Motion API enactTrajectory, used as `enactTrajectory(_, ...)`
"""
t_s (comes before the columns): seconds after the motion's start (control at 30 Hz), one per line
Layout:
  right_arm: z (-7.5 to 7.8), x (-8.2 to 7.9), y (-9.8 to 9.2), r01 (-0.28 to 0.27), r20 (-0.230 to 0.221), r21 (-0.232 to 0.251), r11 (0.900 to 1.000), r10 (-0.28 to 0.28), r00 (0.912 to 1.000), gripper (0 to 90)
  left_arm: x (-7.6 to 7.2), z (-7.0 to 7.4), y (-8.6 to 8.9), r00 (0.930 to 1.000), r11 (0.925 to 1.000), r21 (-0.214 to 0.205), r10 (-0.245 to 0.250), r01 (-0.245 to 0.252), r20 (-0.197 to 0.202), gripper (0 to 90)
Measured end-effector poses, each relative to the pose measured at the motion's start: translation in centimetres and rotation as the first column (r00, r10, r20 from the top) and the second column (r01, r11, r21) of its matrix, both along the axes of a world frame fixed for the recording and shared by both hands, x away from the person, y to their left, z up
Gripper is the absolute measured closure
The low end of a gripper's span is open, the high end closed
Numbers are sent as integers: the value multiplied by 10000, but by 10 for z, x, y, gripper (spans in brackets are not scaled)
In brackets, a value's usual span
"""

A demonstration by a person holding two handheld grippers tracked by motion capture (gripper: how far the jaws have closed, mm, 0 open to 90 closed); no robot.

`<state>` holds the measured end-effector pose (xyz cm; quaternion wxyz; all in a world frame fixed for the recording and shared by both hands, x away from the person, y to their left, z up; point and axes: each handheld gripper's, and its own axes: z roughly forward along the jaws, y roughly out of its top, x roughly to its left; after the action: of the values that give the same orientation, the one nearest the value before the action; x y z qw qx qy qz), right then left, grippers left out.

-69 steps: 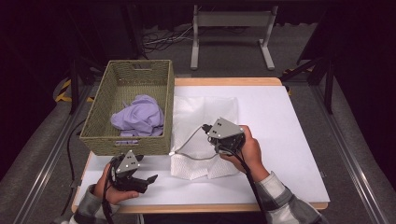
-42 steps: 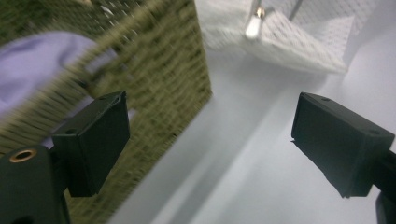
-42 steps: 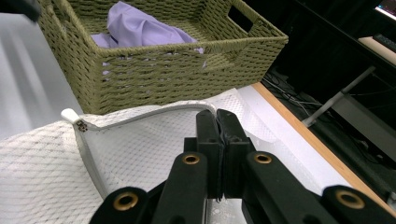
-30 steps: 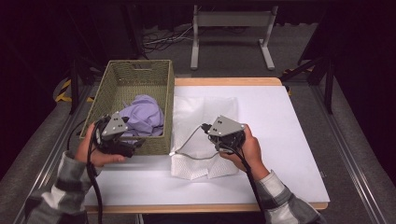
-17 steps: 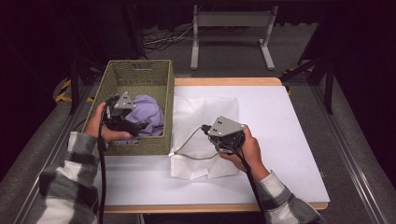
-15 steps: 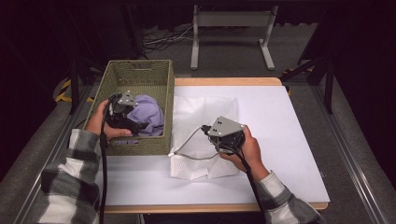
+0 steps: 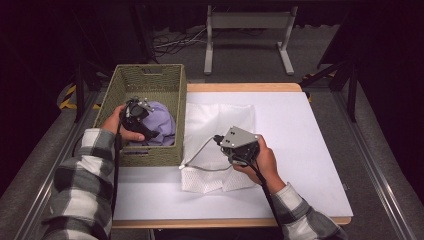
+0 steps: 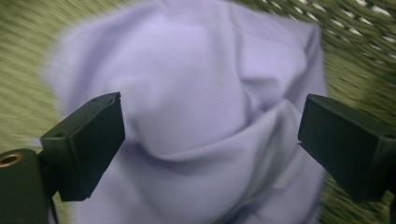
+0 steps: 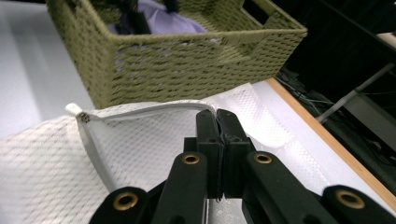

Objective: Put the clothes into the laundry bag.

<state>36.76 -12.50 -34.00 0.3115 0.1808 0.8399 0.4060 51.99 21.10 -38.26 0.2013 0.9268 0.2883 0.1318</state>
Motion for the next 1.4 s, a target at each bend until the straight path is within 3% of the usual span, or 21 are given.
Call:
enactTrajectory(0.13,-2,2,-1,65,-49,39,10000,-65,10000,896,11,-12,0,9979,9982,251,558,-550,-319,73)
enactTrajectory(0.2,-3,2,-1,32,-83,-51,10000,-32,10000,897,17,-18,0,9943,9970,366,705,-677,-800,68)
enactTrajectory(0.23,-4,2,-1,16,-104,-65,10000,-17,9999,898,19,-20,-1,9929,9961,601,701,-645,-964,61)
enactTrajectory(0.3,-4,3,-1,5,-120,-74,10000,-6,9999,898,20,-22,-2,9901,9966,666,576,-494,-1276,73)
enactTrajectory(0.33,-4,3,-1,-18,-147,-73,10000,17,9999,898,21,-26,-3,9848,9954,905,477,-328,-1672,80)
enactTrajectory(0.4,-4,2,0,-70,-193,-141,9999,68,9998,898,22,-28,-4,9807,9931,1150,436,-218,-1905,89)
enactTrajectory(0.5,-5,1,1,-136,-182,-255,9996,131,9997,897,21,-29,-4,9812,9904,1375,409,-148,-1886,146)
enactTrajectory(0.57,-5,0,2,-198,-213,-269,9994,192,9996,897,21,-27,-2,9812,9915,1289,403,-159,-1889,266)
enactTrajectory(0.73,-5,0,1,-174,-246,-300,9994,166,9996,897,20,-22,0,9915,9851,1692,517,-309,-1197,683)
enactTrajectory(0.77,-6,0,0,-181,-264,-301,9994,173,9995,897,20,-21,0,9925,9844,1739,479,-277,-1128,732)
enactTrajectory(0.9,-7,0,0,-160,-254,-337,9993,152,9996,898,18,-16,0,9977,9829,1787,528,-444,-427,771)
enactTrajectory(0.97,-7,0,0,-158,-245,-309,9994,150,9996,898,15,-9,2,9981,9875,1453,596,-608,125,775)
enactTrajectory(1.07,-6,0,-2,-99,-199,-196,9998,95,9998,898,10,0,5,9963,9927,993,620,-678,598,775)
enactTrajectory(1.13,-6,1,-3,-68,-173,-129,9999,66,9998,899,4,8,8,9929,9968,431,624,-670,1012,776)
enactTrajectory(1.17,-6,1,-4,-47,-145,-124,9999,45,9999,899,4,8,8,9929,9968,431,624,-670,1012,776)
enactTrajectory(1.2,-5,1,-4,-46,-152,-96,9999,44,9999,900,-2,17,10,9886,9983,-80,586,-581,1388,778)
enactTrajectory(1.23,-5,1,-5,-29,-142,-72,10000,28,9999,900,-2,17,10,9886,9983,-80,586,-581,1388,779)
enactTrajectory(1.27,-5,1,-5,-5,-132,-66,10000,4,9999,900,-10,29,13,9824,9963,-668,656,-547,1751,779)
enactTrajectory(1.3,-5,1,-5,-5,-132,-66,10000,4,9999,900,-10,29,13,9824,9963,-668,656,-547,1751,780)
enactTrajectory(1.37,-5,2,-7,42,-136,-8,10000,-42,9999,899,-22,42,17,9743,9877,-1471,827,-522,2096,780)
enactTrajectory(1.4,-4,2,-7,71,-101,12,10000,-71,9999,900,-26,46,19,9710,9848,-1663,874,-505,2227,781)
